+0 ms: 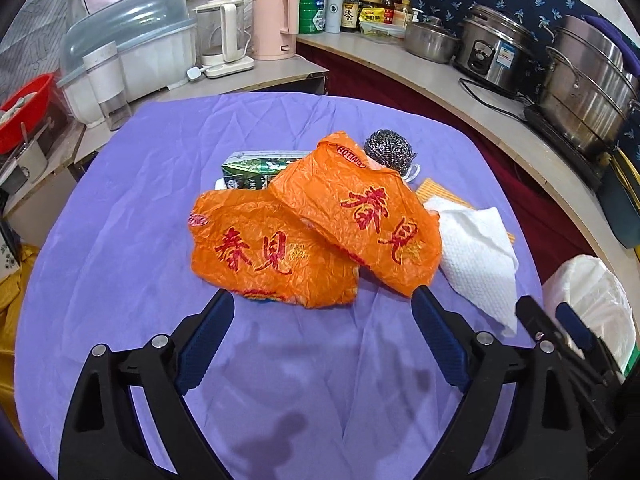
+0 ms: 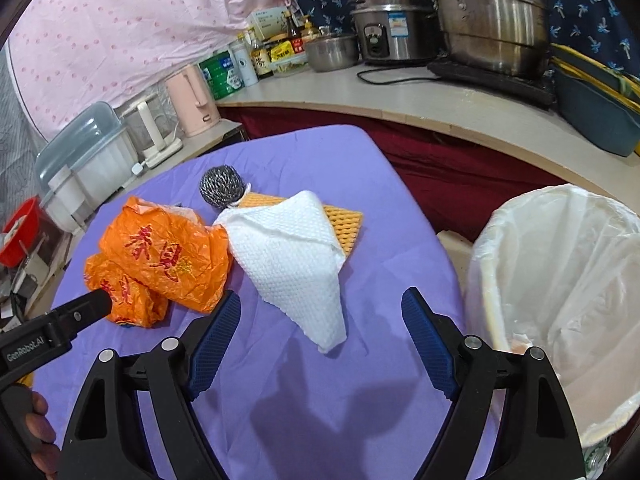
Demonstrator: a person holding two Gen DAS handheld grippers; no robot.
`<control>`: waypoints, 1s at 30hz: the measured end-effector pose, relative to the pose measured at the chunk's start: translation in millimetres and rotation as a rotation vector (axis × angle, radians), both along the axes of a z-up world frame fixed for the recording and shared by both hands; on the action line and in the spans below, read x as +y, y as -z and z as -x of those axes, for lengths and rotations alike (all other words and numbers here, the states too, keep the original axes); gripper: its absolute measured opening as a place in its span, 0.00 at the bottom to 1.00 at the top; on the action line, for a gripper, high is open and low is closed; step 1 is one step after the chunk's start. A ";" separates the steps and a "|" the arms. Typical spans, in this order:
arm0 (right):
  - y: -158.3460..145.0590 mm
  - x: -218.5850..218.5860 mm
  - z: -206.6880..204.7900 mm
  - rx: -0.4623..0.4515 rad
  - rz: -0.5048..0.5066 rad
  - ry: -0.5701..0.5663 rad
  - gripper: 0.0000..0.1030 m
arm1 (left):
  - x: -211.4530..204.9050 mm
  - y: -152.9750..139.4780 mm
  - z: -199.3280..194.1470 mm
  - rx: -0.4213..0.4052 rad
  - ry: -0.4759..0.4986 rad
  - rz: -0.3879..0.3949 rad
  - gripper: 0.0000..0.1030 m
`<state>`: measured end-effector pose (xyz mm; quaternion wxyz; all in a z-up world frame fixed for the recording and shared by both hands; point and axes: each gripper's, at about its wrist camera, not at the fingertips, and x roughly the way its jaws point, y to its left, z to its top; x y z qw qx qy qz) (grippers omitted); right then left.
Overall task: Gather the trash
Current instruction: 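Grasp an orange printed bag with the left gripper while the right grasps the white tissue, then lift the orange bag and tissue and carry them over the bin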
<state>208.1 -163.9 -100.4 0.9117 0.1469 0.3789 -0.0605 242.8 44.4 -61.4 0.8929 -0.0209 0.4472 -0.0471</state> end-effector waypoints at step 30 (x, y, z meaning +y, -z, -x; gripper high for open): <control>-10.4 15.0 10.5 -0.005 0.007 -0.117 0.07 | -17.8 -10.4 -12.1 0.007 0.097 0.087 0.07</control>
